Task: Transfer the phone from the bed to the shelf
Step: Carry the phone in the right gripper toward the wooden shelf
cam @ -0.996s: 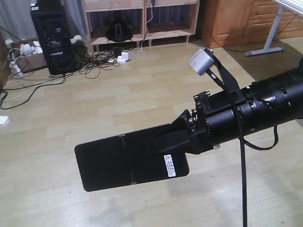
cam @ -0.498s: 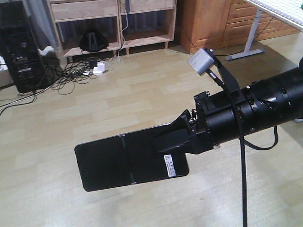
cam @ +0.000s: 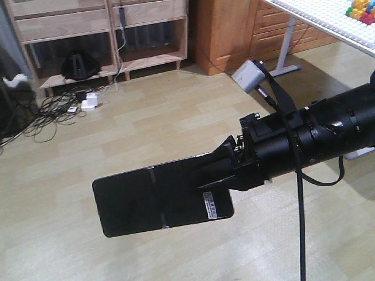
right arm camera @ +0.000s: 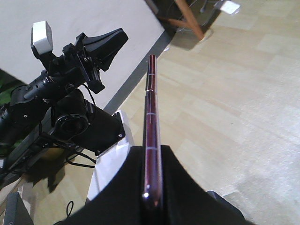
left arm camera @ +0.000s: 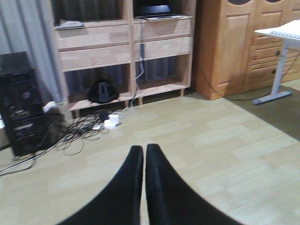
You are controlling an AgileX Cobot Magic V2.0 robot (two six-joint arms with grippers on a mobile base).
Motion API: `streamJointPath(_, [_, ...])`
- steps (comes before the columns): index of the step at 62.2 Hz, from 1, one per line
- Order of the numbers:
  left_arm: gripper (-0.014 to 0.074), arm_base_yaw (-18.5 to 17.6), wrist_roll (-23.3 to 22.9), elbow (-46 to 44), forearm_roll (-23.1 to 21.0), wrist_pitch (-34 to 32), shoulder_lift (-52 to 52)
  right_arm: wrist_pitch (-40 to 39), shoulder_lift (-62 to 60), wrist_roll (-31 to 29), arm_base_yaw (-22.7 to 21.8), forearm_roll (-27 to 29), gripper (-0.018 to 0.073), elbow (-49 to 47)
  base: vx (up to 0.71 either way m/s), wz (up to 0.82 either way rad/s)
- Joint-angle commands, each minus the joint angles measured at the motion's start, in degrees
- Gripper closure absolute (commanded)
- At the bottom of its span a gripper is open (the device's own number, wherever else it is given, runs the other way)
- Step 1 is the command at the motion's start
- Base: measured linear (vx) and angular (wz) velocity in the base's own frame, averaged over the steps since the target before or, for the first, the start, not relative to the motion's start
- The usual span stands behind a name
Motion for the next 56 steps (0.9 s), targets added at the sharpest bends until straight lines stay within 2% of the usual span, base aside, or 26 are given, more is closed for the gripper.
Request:
streamJointPath(1, [0.0595, 0.0, 0.0, 0.4, -0.5, -4.0, -0.5, 4.3, -1.9, -0.2, 0.0, 5.0, 0.0561, -1.9, 0.36, -0.26])
streamJointPath(56, [0.0595, 0.0, 0.0, 0.4, -0.5, -4.0, -0.5, 4.3, -1.9, -0.3, 0.0, 5.0, 0.0561, -1.9, 0.37, -0.24])
